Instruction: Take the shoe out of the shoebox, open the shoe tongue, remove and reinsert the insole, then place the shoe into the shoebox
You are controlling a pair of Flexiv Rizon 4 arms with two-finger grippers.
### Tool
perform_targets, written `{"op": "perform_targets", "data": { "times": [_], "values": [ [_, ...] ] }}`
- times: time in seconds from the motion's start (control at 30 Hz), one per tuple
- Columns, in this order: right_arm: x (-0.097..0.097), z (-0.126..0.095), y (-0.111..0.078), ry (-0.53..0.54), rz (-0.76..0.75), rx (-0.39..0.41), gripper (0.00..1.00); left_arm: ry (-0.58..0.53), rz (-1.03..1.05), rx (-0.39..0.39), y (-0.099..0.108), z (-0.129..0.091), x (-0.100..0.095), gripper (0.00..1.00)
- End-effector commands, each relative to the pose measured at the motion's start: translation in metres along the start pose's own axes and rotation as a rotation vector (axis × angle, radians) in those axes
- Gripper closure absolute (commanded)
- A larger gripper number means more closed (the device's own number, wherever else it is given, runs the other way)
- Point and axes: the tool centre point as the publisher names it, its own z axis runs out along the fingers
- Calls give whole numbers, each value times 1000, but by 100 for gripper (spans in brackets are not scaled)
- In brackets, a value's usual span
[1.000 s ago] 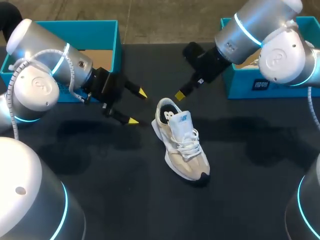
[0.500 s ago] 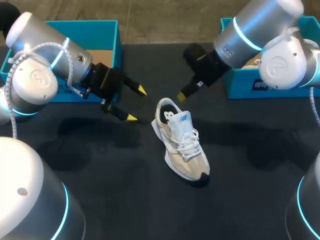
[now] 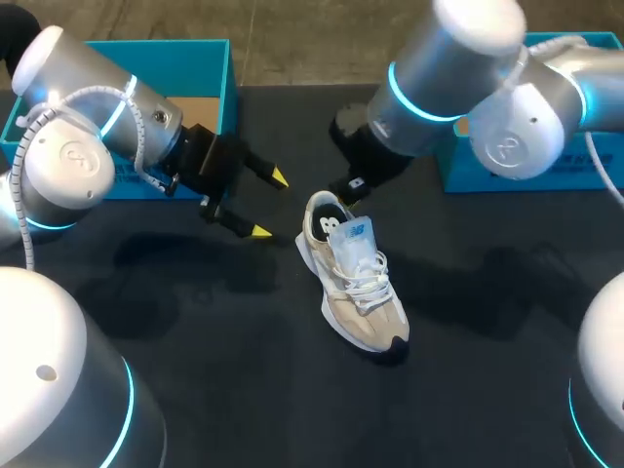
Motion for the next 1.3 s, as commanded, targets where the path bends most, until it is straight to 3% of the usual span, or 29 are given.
{"op": "perform_targets", "data": {
  "times": [0.03,0.53,1.07,1.3],
  "values": [
    [6,6,3,-73,11,27,100,9,-9,-8,-4,-4,-2,0],
    [13,35,-8,-37,56,105,100,40,6,5,-22,0,-11,0],
    [12,60,-24,-48,87,180,100,38,7,5,-22,0,-11,0],
    [10,81,-30,-35,99,217,100,38,7,5,-22,0,-11,0]
  ]
}}
